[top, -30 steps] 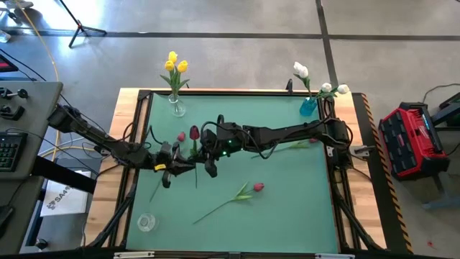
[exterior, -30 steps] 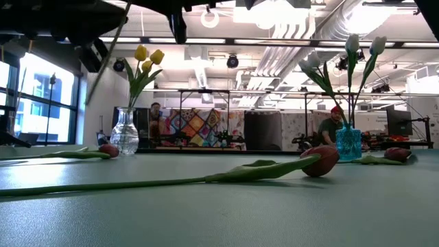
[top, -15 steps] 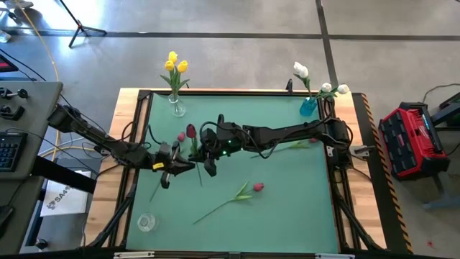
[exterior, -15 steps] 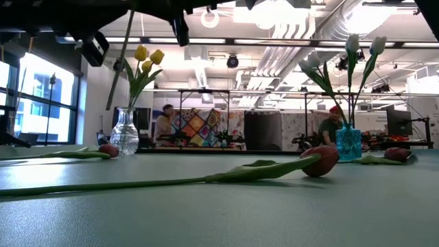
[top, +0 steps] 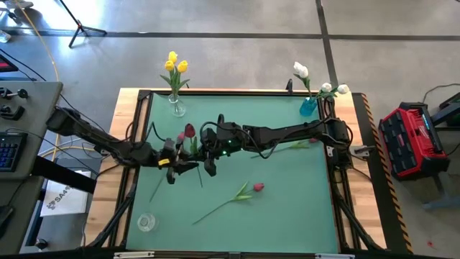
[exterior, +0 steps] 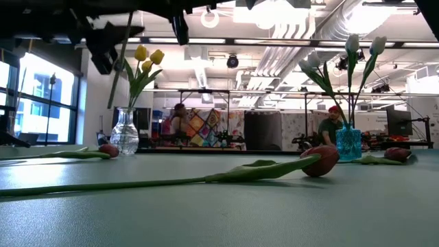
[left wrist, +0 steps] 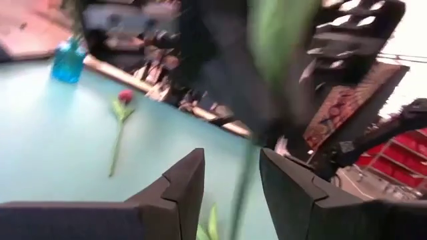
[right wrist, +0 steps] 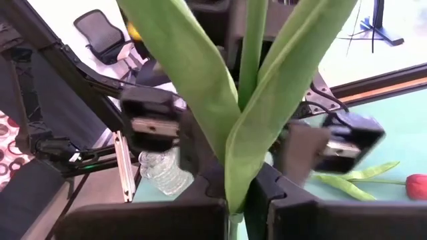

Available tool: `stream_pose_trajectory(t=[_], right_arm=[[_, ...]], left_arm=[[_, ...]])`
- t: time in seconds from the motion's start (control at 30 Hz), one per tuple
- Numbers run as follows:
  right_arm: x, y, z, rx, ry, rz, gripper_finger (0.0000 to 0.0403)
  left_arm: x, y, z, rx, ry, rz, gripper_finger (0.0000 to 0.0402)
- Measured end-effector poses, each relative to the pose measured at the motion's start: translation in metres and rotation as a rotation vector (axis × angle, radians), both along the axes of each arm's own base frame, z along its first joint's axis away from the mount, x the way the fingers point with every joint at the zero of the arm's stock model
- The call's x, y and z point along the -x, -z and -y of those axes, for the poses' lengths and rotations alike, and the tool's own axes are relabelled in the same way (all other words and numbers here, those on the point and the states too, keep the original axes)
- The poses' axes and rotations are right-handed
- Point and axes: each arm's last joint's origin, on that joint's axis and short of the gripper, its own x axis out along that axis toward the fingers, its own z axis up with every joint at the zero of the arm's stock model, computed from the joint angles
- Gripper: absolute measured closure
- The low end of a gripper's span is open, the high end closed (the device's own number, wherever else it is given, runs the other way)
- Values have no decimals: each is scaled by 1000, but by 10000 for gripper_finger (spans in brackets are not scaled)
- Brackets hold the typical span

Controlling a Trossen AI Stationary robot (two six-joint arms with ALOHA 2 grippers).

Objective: Sort flowers into vase by color
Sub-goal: Put the top red flower into the bottom transparent vase

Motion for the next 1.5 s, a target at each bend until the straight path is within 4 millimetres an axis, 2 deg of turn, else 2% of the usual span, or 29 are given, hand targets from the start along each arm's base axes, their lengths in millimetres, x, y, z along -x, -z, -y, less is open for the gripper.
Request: stream_pose_trajectory(t=[0.1, 0.23, 0.3, 0.4, 0.53, 0.67, 0.77, 0.9, 1.0, 1.17, 1.27, 1.4, 1.5], right_arm=[[0, 0, 1, 1, 6, -3, 399], [0, 0, 1, 4, 5, -2, 398], [0, 1, 2, 5, 9, -8, 398], [0, 0, 7, 5, 32, 0, 398], [0, -2, 10, -3, 33, 5, 383], [5, -6, 11, -1, 50, -25, 332], [14, -20, 13, 31, 120, -21, 284], [27, -40, 16, 57, 209, -7, 229], [35, -48, 18, 68, 281, -20, 208], [47, -63, 20, 52, 348, -16, 203], [48, -65, 20, -3, 364, -17, 208], [50, -66, 8, -64, 362, -16, 218], [52, -64, -10, -115, 435, -35, 226]], left_arm=[[-4, 3, -2, 18, -12, -24, 294], [-5, 3, 0, -27, 8, -28, 368], [-4, 3, -1, -5, -2, -31, 392], [-1, -1, -4, 53, -79, -12, 389], [4, -6, -1, -48, -87, 9, 398], [12, -7, -1, -49, -91, -26, 400], [20, -11, -2, -14, -105, -21, 400], [32, -23, -1, -127, -95, 53, 401], [41, -32, -2, -189, -89, 113, 401], [58, -37, -2, -186, -33, 130, 401], [66, -47, 2, -171, 46, 70, 401], [78, -69, 11, -305, 224, -19, 401], [86, -87, 15, -388, 330, -22, 401]])
